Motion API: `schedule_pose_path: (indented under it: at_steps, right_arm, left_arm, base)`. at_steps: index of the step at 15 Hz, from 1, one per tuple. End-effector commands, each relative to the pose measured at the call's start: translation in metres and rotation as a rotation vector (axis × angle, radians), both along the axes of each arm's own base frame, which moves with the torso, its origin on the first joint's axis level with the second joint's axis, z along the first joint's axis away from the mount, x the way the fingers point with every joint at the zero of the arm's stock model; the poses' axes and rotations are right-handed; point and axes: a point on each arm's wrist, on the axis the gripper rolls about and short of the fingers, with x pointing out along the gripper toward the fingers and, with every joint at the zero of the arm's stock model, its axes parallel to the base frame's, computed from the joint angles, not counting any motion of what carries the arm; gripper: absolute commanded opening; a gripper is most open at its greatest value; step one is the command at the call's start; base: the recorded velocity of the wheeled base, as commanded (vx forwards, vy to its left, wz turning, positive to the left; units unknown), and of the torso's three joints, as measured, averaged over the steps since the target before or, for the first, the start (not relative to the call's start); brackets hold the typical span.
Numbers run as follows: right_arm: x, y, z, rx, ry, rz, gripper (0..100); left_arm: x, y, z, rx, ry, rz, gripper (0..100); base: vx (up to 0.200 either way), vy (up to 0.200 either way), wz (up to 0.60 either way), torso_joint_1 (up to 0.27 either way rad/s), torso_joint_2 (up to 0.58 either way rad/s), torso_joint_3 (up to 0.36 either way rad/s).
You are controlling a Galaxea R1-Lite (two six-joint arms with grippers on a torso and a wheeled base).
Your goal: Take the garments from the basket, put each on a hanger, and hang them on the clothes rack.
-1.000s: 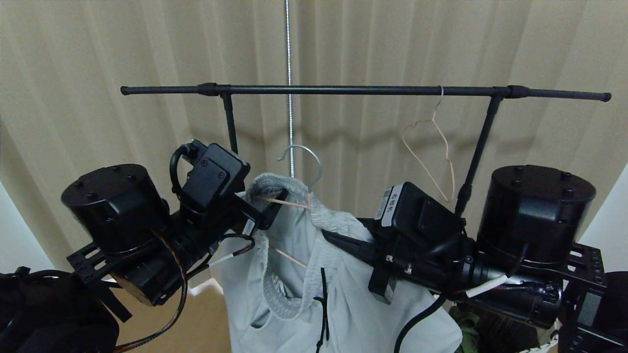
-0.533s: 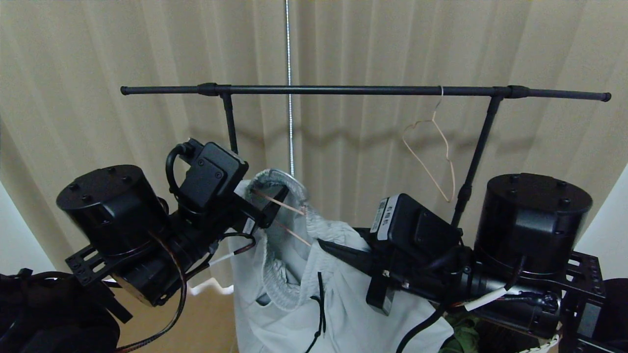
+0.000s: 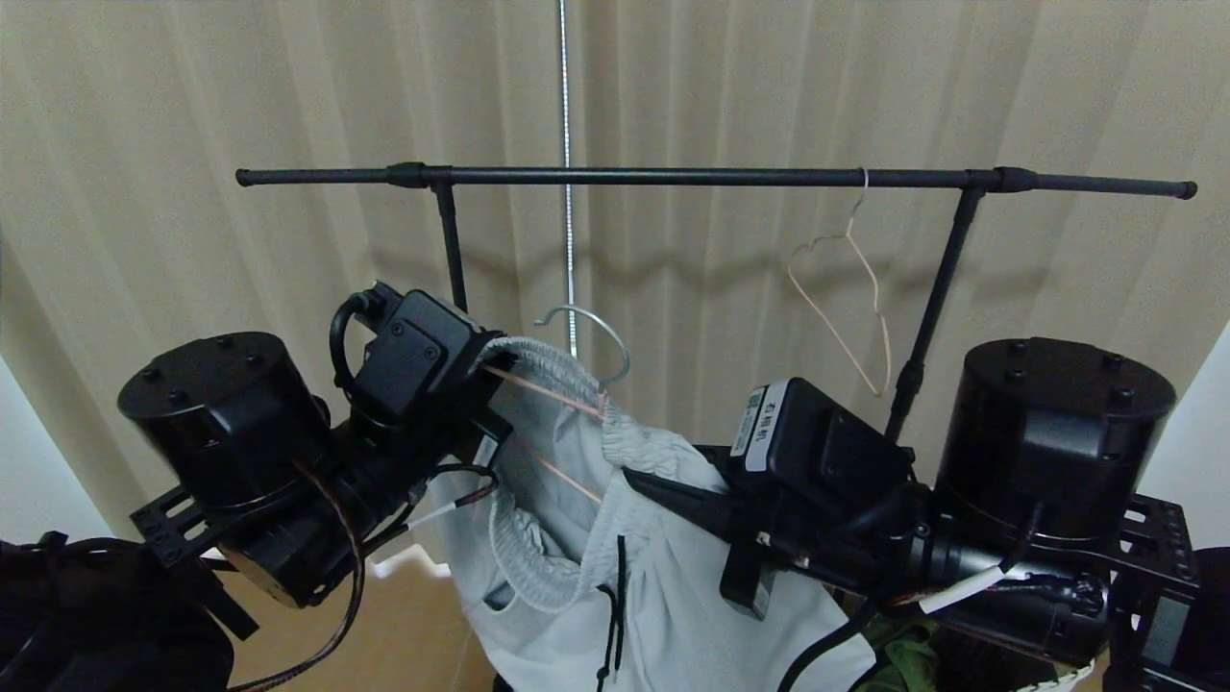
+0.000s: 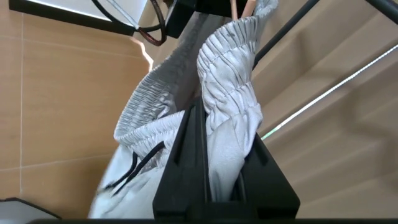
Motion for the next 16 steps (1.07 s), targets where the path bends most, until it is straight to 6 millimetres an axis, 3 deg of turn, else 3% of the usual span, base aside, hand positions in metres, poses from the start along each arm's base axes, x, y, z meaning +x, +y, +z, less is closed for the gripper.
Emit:
schedule_pose_path:
  at_steps: [1,5,6,11,16]
  right_arm:
    - [0.001,0.0,0.0,0.0,-0.001,-0.003,0]
    - [0.01,-0.01,-0.001,-0.011,0.005,-0.058,0]
    - [0.011,-0.011,-0.002,-0.018,0.004,-0.091,100]
    - [0.01,-0.013,-0.013,-0.057,0.028,-0.13,100]
    - [0.008,-0.005,-0.025,-0.11,0.192,-0.131,100]
  left_arm:
    - [-0.001,0.0,-0.002,0.003,0.006,-0.001,0]
    - [-0.007,0.005,-0.011,0.058,0.022,0.002,0]
    - [-0.009,0.006,-0.012,0.073,0.018,0.014,0]
    - [-0.006,0.007,-0.016,0.084,0.031,0.083,0]
    - [-0.005,0.008,-0.014,0.072,0.03,0.15,0]
  base:
    - [0.0,0.0,0.0,0.0,0.0,0.0]
    - [0.0,0.0,0.0,0.0,0.0,0.0]
    - [0.0,0.0,0.0,0.0,0.0,0.0]
    - [0.0,0.0,0.0,0.0,0.0,0.0]
    - [0.0,0.0,0.0,0.0,0.0,0.0]
